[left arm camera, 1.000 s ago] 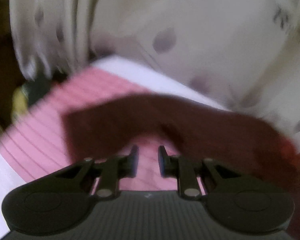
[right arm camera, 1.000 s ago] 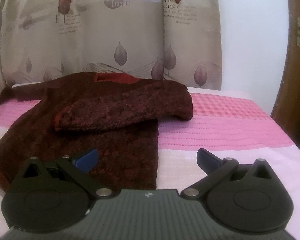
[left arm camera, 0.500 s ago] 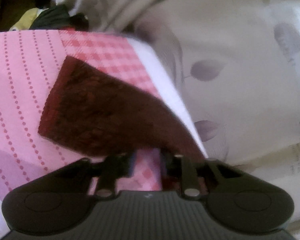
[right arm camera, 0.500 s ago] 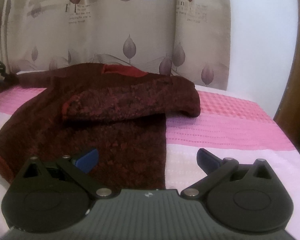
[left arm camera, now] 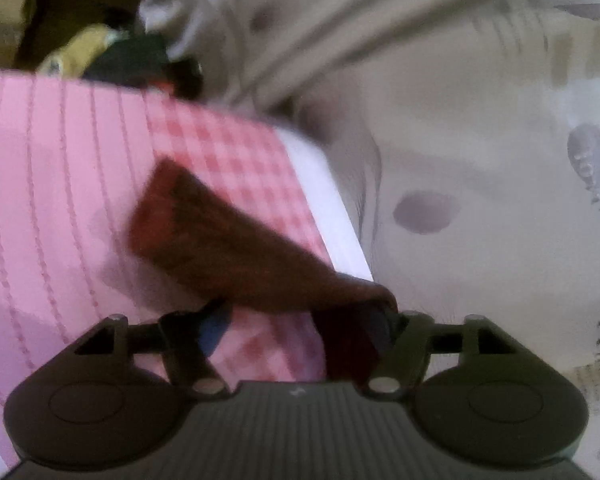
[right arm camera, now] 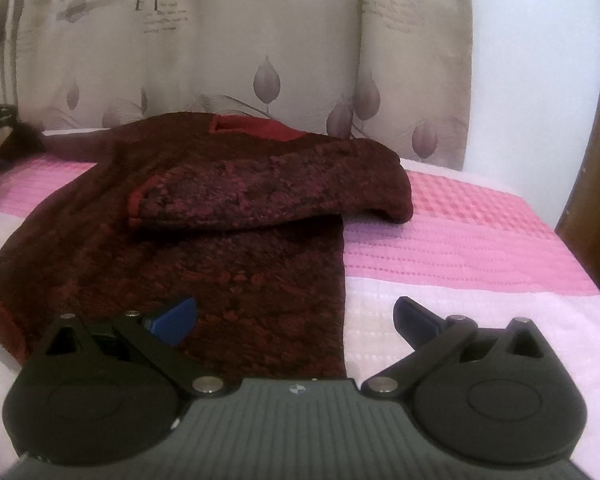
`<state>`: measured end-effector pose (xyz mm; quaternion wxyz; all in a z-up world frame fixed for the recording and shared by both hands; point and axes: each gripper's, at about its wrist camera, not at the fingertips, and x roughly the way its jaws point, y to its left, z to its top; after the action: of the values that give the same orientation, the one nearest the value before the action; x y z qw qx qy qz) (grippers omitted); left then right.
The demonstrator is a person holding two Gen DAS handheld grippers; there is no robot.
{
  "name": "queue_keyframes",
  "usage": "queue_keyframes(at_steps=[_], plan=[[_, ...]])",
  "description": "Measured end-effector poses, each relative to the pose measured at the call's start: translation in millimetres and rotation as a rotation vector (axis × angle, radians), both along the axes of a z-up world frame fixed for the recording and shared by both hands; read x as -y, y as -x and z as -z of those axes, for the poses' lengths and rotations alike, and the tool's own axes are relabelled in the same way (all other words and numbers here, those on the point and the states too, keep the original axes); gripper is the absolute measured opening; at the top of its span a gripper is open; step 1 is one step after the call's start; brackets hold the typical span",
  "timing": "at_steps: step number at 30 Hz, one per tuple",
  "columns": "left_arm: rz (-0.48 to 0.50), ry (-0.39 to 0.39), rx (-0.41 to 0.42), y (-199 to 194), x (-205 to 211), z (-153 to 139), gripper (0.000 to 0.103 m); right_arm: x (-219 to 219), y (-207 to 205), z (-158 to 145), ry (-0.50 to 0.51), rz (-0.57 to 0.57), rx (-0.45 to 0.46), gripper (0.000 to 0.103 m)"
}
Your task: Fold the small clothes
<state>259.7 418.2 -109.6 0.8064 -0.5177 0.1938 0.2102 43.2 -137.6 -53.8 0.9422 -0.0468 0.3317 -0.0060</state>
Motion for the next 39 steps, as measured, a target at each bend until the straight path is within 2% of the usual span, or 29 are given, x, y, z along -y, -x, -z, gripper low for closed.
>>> queue_keyframes(at_steps=[3,6,9,10,12,13,14,15,16,20,22,23,24,25,26,28,31,34,36,39], plan=[[-0.011,0.003,-0.013,0.7,-6.8,1.6,0.07,0.1,-2.1,1.8,-0.006,0.002,-0.009,0.103],[-0.027,0.031,0.042,10.5,-10.4,-4.9,0.07,-2.3,-3.0,3.0,0.0,-0.01,-0.015,0.103],[-0.005,-0.028,0.064,13.2,-10.6,-18.9,0.07,-4.2,-3.3,3.2,0.016,-0.013,-0.016,0.103],[0.003,-0.023,0.058,12.3,-13.0,-20.6,0.07,-3.7,-3.3,3.0,0.011,-0.012,-0.014,0.103],[0.013,0.041,0.092,17.0,-21.2,-22.2,0.07,-3.0,-4.3,3.3,0.003,-0.008,-0.019,0.103],[0.013,0.048,0.119,21.6,-22.3,-24.4,0.07,-3.1,-4.6,3.6,0.002,-0.008,-0.022,0.103],[0.014,0.016,0.124,24.3,-22.4,-29.7,0.071,-3.6,-4.2,4.0,0.004,-0.008,-0.023,0.103],[0.013,-0.033,0.103,24.2,-22.6,-34.5,0.079,-3.8,-3.8,4.1,0.007,-0.01,-0.023,0.103],[0.011,-0.062,0.077,23.1,-23.0,-35.9,0.082,-4.1,-3.6,4.1,0.009,-0.01,-0.023,0.103],[0.029,-0.035,0.026,13.9,-31.4,-25.6,0.082,-5.0,-4.5,4.5,0.001,-0.012,-0.03,0.103],[0.031,-0.052,0.0,7.8,-34.9,-20.7,0.081,-6.5,-4.2,4.2,0.003,-0.017,-0.029,0.103],[0.037,-0.079,-0.009,5.0,-35.5,-20.0,0.077,-7.2,-3.7,3.8,0.004,-0.019,-0.028,0.103],[0.04,-0.121,-0.03,2.0,-34.9,-21.2,0.052,-8.0,-3.3,3.2,0.005,-0.022,-0.025,0.103],[0.051,-0.152,-0.066,-3.6,-35.1,-22.0,0.021,-8.4,-3.2,2.7,0.008,-0.023,-0.024,0.103],[0.069,-0.159,-0.095,-11.1,-37.9,-22.0,0.013,-8.7,-3.2,2.4,0.012,-0.024,-0.023,0.103],[0.07,-0.197,-0.103,-19.0,-40.8,-29.2,0.009,-8.5,-4.0,1.8,0.015,-0.021,-0.022,0.103],[0.07,-0.315,-0.043,-22.1,-38.9,-55.7,0.009,-5.6,-6.6,1.1,0.006,-0.008,-0.025,0.103],[0.038,-0.497,0.028,-21.9,-30.4,-77.4,0.009,2.3,-11.9,-0.7,-0.04,0.015,-0.033,0.103],[0.022,-0.547,-0.04,-28.5,-30.3,-68.3,0.01,7.4,-17.3,-3.2,-0.081,0.027,-0.029,0.103],[-0.007,-0.544,-0.186,-29.6,-40.2,-38.7,0.011,4.3,-26.1,-9.7,-0.087,-0.019,0.006,0.103]])
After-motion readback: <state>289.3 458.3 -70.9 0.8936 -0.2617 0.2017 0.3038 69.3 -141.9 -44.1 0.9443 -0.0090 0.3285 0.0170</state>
